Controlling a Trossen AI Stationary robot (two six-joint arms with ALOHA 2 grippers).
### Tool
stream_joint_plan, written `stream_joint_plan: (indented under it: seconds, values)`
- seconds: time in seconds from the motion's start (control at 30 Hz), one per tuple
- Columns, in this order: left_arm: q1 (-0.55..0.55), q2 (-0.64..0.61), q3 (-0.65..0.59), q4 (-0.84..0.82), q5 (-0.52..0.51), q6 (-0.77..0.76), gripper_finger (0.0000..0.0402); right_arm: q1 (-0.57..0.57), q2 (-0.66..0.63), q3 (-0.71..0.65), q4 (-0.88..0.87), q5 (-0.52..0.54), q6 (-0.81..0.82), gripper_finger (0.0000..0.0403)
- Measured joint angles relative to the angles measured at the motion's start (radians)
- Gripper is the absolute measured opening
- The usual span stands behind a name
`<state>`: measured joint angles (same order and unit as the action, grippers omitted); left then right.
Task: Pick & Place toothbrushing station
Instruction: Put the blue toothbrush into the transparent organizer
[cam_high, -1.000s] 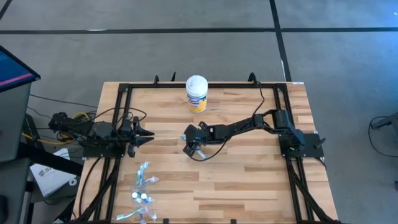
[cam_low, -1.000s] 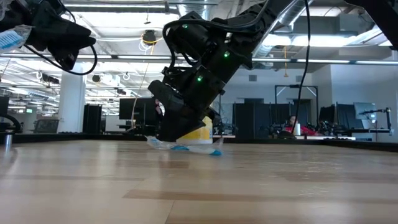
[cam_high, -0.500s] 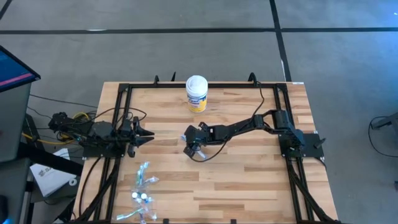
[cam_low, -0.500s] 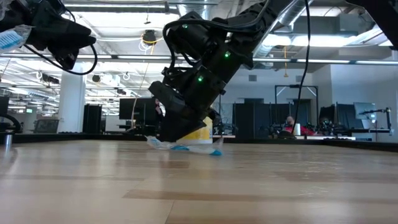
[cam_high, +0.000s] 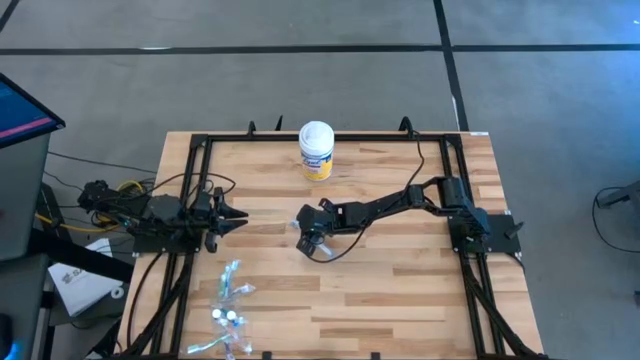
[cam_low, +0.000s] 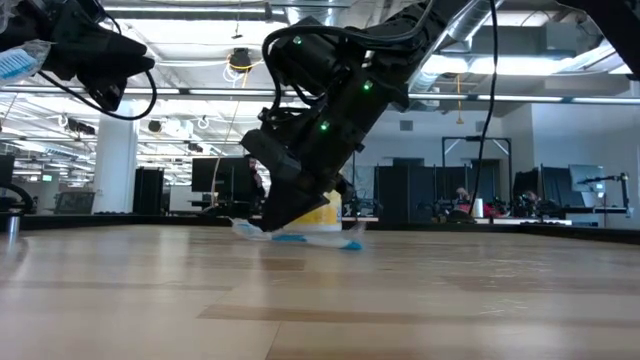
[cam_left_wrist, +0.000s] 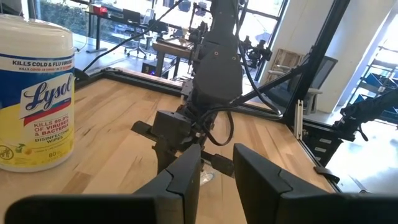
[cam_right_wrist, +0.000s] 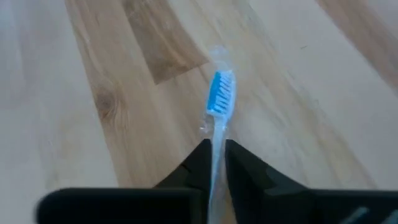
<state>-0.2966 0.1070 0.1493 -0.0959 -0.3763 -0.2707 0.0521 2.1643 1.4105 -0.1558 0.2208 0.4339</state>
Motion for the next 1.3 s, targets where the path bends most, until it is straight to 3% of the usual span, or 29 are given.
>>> stream_joint_plan:
  seconds: [0.07, 0.2, 0.73, 0.9, 1.03, 1.3]
  values:
    - [0.0, 0.0, 0.0, 0.0, 0.0, 0.0, 0.009, 0.0, 0.0, 0.0, -0.015, -0.012, -0.001, 0.0011]
    - [0.0, 0.0, 0.0, 0.0, 0.0, 0.0, 0.009, 0.0, 0.0, 0.0, -0.044, -0.007, -0.004, 0.0002]
    - [0.0, 0.0, 0.0, 0.0, 0.0, 0.0, 0.009, 0.025, -0.021, 0.053, -0.078, 0.049, -0.076, 0.0]
    - [0.0, 0.0, 0.0, 0.0, 0.0, 0.0, 0.009, 0.021, -0.021, 0.071, -0.075, 0.016, -0.078, 0.0005]
    - [0.0, 0.0, 0.0, 0.0, 0.0, 0.0, 0.009, 0.016, -0.02, 0.069, -0.074, -0.017, -0.093, 0.0031]
    - [0.0, 0.0, 0.0, 0.0, 0.0, 0.0, 0.009, 0.003, -0.016, 0.069, -0.065, -0.036, -0.102, 0.0135]
